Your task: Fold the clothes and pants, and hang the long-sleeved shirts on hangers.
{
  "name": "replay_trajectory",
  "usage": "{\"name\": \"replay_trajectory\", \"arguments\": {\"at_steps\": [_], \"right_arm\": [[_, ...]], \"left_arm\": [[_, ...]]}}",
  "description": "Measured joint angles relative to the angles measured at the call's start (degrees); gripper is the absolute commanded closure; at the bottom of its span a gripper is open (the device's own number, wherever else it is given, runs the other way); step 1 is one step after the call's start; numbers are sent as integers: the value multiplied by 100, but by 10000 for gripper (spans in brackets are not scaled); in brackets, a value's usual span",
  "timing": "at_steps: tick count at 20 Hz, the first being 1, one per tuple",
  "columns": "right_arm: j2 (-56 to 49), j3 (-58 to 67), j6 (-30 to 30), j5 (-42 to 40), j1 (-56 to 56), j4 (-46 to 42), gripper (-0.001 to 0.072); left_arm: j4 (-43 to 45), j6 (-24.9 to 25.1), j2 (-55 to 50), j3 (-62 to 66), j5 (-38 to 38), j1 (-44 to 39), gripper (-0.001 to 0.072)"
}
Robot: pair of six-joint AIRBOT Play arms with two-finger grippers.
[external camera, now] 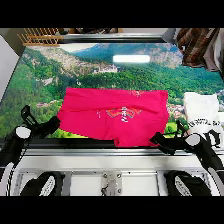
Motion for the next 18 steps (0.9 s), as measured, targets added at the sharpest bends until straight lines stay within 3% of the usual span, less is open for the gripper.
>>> {"name": "replay_trajectory", "arguments": {"at_steps": [2, 3, 7, 14, 18], "right_arm": [[2, -13, 76, -122, 94, 17, 600], [2, -11, 72, -162, 120, 22, 694], [96, 328, -188, 155, 155, -192, 695], [953, 1318, -358, 2347, 160, -1652, 697], [1167, 1659, -337, 2953, 160, -1939, 697]], "left_arm": [[7, 9, 2, 0, 0, 0, 701], [9, 15, 2, 0, -2, 0, 701], [63, 17, 7, 140, -234, 0, 701], [614, 39, 796, 415, -1606, 2, 702], [704, 13, 1469, 376, -2188, 2, 702]]}}
